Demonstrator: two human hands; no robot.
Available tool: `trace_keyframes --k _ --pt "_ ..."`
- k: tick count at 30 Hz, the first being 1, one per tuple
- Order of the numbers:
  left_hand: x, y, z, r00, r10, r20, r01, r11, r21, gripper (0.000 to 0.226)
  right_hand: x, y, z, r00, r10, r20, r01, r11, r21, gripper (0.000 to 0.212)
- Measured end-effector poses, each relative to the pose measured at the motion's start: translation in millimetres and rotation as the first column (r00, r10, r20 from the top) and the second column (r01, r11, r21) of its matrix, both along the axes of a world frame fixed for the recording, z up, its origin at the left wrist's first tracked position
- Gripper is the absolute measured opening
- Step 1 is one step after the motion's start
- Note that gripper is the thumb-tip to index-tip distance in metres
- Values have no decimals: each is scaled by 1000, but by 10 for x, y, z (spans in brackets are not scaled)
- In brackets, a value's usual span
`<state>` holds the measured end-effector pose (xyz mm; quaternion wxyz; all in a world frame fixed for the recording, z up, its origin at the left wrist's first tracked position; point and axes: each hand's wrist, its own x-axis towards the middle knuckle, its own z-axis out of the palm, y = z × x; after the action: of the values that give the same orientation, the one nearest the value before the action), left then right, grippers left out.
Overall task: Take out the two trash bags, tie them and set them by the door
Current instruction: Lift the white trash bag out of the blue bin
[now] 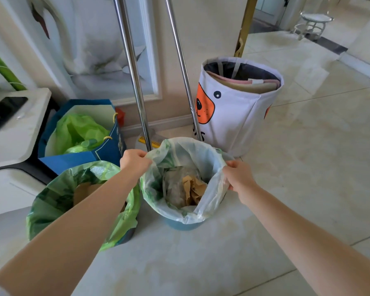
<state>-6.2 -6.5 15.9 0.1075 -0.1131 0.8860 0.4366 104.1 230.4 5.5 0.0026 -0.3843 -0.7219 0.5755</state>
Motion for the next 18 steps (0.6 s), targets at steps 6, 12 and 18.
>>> trace_keyframes --k 6,12,18 --pt "317 -77 265 986 6 -164 27 979 203 9 240 3 203 977 66 -204 -56 997 53 14" --pt "609 -472 338 968 145 -204 -105 975 193 17 734 250 190 981 -110 -158 109 994 -19 14" --pt "819 -820 222 969 234 78 -246 939 240 26 1060 362 219 997 -61 35 62 998 -19 19"
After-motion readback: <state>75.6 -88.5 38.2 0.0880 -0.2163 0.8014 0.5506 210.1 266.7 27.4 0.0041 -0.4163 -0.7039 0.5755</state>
